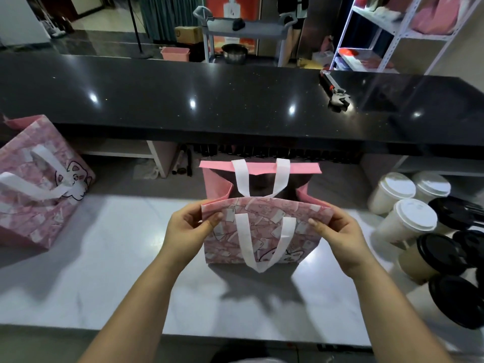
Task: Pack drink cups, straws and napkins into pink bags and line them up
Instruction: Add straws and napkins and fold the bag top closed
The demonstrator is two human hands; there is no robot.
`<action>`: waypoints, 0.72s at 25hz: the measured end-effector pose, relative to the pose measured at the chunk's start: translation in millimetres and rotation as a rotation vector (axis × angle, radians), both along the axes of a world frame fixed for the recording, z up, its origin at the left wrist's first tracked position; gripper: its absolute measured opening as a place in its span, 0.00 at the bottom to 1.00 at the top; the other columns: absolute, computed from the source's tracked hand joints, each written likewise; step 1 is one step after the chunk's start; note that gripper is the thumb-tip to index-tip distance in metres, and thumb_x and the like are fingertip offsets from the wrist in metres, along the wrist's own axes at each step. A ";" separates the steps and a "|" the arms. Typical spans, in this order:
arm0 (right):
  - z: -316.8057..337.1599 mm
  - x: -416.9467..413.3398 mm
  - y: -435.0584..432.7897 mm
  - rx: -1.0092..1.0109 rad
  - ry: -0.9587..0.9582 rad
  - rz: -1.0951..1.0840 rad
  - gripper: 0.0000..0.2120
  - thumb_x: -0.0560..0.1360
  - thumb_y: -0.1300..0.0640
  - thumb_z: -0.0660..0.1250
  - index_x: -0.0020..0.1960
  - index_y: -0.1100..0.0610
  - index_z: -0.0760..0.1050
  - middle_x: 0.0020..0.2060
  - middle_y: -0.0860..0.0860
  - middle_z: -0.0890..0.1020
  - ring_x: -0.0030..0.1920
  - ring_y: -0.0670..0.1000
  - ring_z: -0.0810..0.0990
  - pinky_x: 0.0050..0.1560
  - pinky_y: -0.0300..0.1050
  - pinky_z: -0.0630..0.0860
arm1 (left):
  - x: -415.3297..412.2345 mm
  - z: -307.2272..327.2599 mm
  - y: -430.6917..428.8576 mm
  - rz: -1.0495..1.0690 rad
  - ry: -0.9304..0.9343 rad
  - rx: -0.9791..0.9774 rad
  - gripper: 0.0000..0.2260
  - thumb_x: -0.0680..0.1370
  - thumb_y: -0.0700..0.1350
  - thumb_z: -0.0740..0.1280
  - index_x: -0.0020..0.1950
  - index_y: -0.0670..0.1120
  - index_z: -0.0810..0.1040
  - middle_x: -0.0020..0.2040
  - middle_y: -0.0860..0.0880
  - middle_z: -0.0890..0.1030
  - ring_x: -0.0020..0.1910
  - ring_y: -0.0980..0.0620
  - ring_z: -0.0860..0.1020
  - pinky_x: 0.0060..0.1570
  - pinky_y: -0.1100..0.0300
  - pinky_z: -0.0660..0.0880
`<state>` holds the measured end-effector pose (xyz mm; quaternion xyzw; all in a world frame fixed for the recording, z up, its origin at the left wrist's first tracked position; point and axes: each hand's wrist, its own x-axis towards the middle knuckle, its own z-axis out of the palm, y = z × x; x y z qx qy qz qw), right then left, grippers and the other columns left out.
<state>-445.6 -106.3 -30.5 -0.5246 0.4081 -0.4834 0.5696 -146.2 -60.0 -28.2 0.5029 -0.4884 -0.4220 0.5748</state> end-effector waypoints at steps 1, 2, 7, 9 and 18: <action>-0.9 4.9 1.7 0.010 0.002 -0.068 0.13 0.71 0.64 0.70 0.52 0.51 0.83 0.47 0.52 0.86 0.47 0.48 0.84 0.43 0.39 0.80 | -1.6 -0.2 -0.5 0.019 -0.001 0.004 0.10 0.69 0.47 0.73 0.50 0.57 0.85 0.47 0.52 0.85 0.47 0.55 0.83 0.46 0.64 0.78; -2.2 8.1 2.8 0.022 0.005 -0.115 0.11 0.73 0.65 0.68 0.48 0.51 0.84 0.44 0.51 0.86 0.44 0.47 0.84 0.41 0.38 0.79 | -2.8 -0.4 -0.3 0.034 0.008 0.007 0.09 0.70 0.46 0.73 0.48 0.57 0.85 0.46 0.52 0.85 0.46 0.55 0.82 0.45 0.64 0.78; -6.6 11.2 2.8 -0.015 0.042 -0.058 0.11 0.77 0.62 0.63 0.45 0.48 0.81 0.40 0.46 0.84 0.43 0.46 0.82 0.43 0.38 0.78 | -2.5 -4.4 0.7 0.143 -0.002 -0.032 0.12 0.72 0.39 0.73 0.44 0.57 0.86 0.55 0.54 0.82 0.55 0.53 0.80 0.48 0.61 0.78; -7.8 14.2 -2.6 -0.061 0.074 -0.083 0.14 0.78 0.64 0.64 0.43 0.46 0.78 0.39 0.43 0.82 0.42 0.45 0.80 0.44 0.40 0.77 | 2.7 -3.8 -5.3 0.165 -0.100 -0.022 0.11 0.71 0.39 0.75 0.43 0.57 0.86 0.68 0.58 0.72 0.67 0.54 0.71 0.58 0.55 0.75; 9.6 12.1 -46.5 -0.068 0.110 0.022 0.14 0.73 0.68 0.69 0.48 0.50 0.83 0.69 0.44 0.73 0.65 0.48 0.74 0.60 0.48 0.76 | 30.8 20.8 -50.3 -0.081 -0.076 0.148 0.08 0.60 0.45 0.80 0.36 0.51 0.86 0.62 0.71 0.72 0.67 0.57 0.70 0.60 0.49 0.76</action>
